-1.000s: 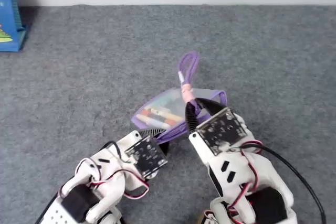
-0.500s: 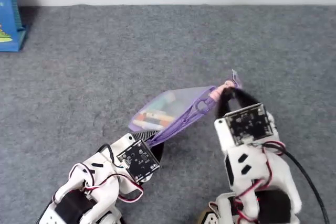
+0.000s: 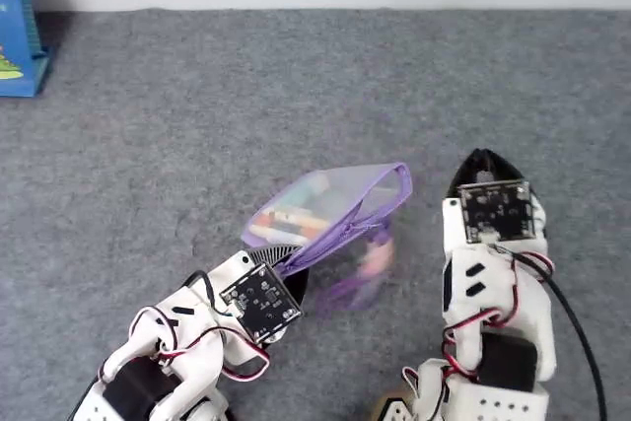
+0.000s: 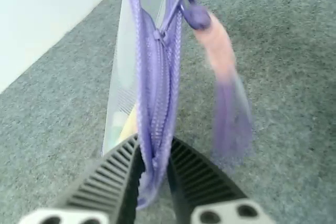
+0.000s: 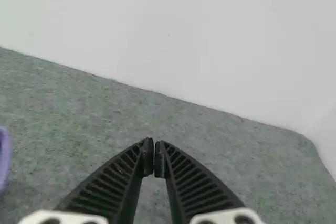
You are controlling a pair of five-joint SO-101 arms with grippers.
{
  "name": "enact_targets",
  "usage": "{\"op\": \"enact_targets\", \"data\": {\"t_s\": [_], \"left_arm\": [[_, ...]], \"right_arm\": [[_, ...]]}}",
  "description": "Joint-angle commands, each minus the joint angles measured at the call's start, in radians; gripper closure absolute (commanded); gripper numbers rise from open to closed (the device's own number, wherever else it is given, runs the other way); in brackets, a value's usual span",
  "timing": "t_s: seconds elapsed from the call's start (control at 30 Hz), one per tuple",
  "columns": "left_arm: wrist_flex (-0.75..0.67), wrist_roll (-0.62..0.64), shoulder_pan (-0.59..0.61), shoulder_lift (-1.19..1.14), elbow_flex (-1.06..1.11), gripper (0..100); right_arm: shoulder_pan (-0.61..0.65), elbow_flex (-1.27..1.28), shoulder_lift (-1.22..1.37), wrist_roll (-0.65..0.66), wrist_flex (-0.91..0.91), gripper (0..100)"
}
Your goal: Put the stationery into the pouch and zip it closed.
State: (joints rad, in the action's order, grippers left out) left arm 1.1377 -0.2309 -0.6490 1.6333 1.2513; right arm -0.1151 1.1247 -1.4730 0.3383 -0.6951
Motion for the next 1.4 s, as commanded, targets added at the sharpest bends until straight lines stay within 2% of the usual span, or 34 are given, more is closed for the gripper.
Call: {"op": "enact_targets", "data": {"t_s": [0.0,0.17,0.27,0.4,0.7,0.87,1.07,1.23,1.37], "left_arm": [[0.005,-0.002,0.009,0.014,-0.024,99],[0.005,-0.002,0.009,0.014,-0.024,99],[0.005,-0.002,0.009,0.014,-0.022,99],[0.005,-0.002,0.009,0.014,-0.022,99],[0.005,-0.002,0.009,0.014,-0.021,99],[0.005,-0.003,0.009,0.014,-0.021,99],[0.005,-0.003,0.009,0.014,-0.010,99],[0.005,-0.003,0.009,0.014,-0.010,99],[0.005,-0.003,0.009,0.014,-0.010,99]], "right_arm": [[-0.004,-0.095,-0.056,-0.021,-0.162,93.5],[0.001,-0.190,-0.154,-0.086,-0.440,79.6],[0.027,-0.235,-0.193,-0.137,-0.570,80.0],[0.166,-0.244,-0.232,-0.221,-0.711,81.2],[0.552,-0.239,-0.254,-0.399,-0.789,81.2],[0.679,-0.236,-0.246,-0.465,-0.771,81.2],[0.674,-0.094,-0.246,-0.451,-0.610,81.2],[0.550,0.017,-0.254,-0.388,-0.461,81.5],[0.518,0.023,-0.255,-0.370,-0.452,81.5]]}}
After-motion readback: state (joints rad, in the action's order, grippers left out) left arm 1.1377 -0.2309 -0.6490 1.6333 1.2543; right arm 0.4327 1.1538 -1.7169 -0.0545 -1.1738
